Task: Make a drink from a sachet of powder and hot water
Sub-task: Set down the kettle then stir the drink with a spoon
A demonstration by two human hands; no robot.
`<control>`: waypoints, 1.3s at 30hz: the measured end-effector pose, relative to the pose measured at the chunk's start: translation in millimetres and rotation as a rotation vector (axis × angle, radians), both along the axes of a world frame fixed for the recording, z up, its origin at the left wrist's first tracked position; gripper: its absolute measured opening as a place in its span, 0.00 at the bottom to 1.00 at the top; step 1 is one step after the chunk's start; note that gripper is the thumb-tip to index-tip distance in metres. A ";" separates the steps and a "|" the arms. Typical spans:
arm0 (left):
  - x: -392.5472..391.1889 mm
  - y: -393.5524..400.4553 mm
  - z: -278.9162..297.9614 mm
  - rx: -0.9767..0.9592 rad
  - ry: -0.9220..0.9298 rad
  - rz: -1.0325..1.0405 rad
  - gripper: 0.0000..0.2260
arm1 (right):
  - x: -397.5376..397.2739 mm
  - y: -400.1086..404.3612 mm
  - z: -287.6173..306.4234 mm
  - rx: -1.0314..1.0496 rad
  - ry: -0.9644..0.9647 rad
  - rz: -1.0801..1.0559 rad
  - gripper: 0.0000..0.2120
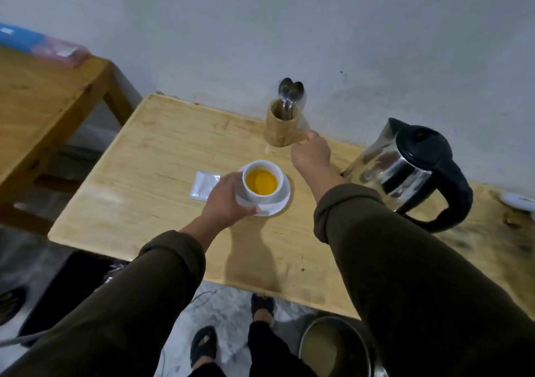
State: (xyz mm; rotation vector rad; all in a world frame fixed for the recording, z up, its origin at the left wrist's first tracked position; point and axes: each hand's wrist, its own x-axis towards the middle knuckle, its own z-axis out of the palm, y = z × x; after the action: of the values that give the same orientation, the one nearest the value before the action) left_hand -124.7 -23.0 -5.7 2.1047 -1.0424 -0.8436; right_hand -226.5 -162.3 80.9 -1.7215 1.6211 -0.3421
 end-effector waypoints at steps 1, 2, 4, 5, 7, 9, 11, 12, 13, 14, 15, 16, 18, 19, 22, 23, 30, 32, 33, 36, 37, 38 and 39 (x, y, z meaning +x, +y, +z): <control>2.9 -2.5 -2.7 0.009 0.002 0.000 0.35 | 5.4 -9.4 -1.3 -0.002 0.009 0.018 0.24; 5.5 -4.8 -5.2 0.015 -0.001 0.003 0.33 | 10.3 -18.0 -2.6 -0.001 0.023 0.041 0.23; 10.0 -9.0 -8.1 0.025 -0.023 0.029 0.28 | 20.4 -33.5 -5.5 0.000 0.056 0.084 0.21; 11.9 -10.5 -8.1 0.028 -0.038 0.044 0.26 | 25.4 -40.3 -7.1 -0.009 0.080 0.100 0.20; 13.6 -13.1 -7.3 0.029 -0.084 0.052 0.22 | 35.0 -53.5 -10.8 -0.044 0.128 0.130 0.17; 14.8 -15.1 -6.9 0.019 -0.128 0.048 0.21 | 42.4 -64.6 -15.4 -0.072 0.192 0.174 0.15; 14.8 -15.9 -5.5 0.023 -0.131 0.051 0.21 | 46.8 -73.0 -17.8 -0.086 0.235 0.181 0.15; 14.6 -15.8 -5.5 0.028 -0.126 0.054 0.20 | 48.7 -76.9 -19.5 -0.084 0.233 0.165 0.15; 14.2 -16.2 -5.5 0.033 -0.124 0.060 0.20 | 50.5 -80.8 -21.7 -0.078 0.229 0.148 0.16; 13.8 -16.7 -6.1 0.041 -0.127 0.072 0.19 | 52.4 -84.4 -23.1 -0.068 0.221 0.122 0.16; 13.5 -17.4 -6.4 0.051 -0.134 0.085 0.19 | 53.9 -87.5 -24.8 -0.055 0.207 0.086 0.16; 13.2 -18.3 -7.1 0.059 -0.140 0.095 0.18 | 55.4 -90.9 -26.4 -0.037 0.199 0.053 0.17; 12.9 -19.8 -7.7 0.064 -0.149 0.105 0.17 | 59.3 -95.0 -28.8 -0.016 0.214 0.039 0.19; 12.4 -20.5 -7.5 0.067 -0.151 0.109 0.16 | 61.3 -96.2 -29.1 -0.011 0.220 0.040 0.20; 11.8 -21.6 -8.0 0.073 -0.155 0.118 0.15 | 67.0 -98.3 -31.3 -0.008 0.209 0.028 0.20; 11.8 -22.3 -8.2 0.082 -0.147 0.126 0.15 | 68.5 -98.6 -31.7 -0.005 0.204 0.025 0.19; 11.9 -24.5 -6.0 0.122 -0.122 0.141 0.16 | 73.2 -108.9 -36.8 -0.020 0.213 0.019 0.17; 12.1 -24.8 -6.2 0.131 -0.122 0.142 0.16 | 74.4 -113.0 -36.3 -0.042 0.227 0.003 0.16; 12.1 -25.1 -6.1 0.131 -0.120 0.141 0.16 | 74.9 -114.7 -35.8 -0.052 0.240 -0.003 0.16; 10.7 -25.4 -5.5 0.119 -0.110 0.150 0.16 | 76.1 -119.3 -37.1 -0.045 0.249 -0.011 0.17; 10.4 -25.4 -5.6 0.112 -0.108 0.154 0.16 | 76.5 -120.4 -37.9 -0.038 0.253 -0.013 0.18; 10.0 -25.1 -5.6 0.110 -0.108 0.155 0.15 | 76.9 -120.7 -38.5 -0.036 0.251 -0.012 0.18; 9.8 -24.8 -5.9 0.110 -0.111 0.153 0.15 | 77.2 -120.8 -39.3 -0.035 0.247 -0.010 0.19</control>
State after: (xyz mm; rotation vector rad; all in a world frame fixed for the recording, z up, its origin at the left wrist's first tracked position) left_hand -114.9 -47.9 -11.6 2.3135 -0.8943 -0.7312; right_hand -149.3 -283.1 41.6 -1.8412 1.8074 -0.1683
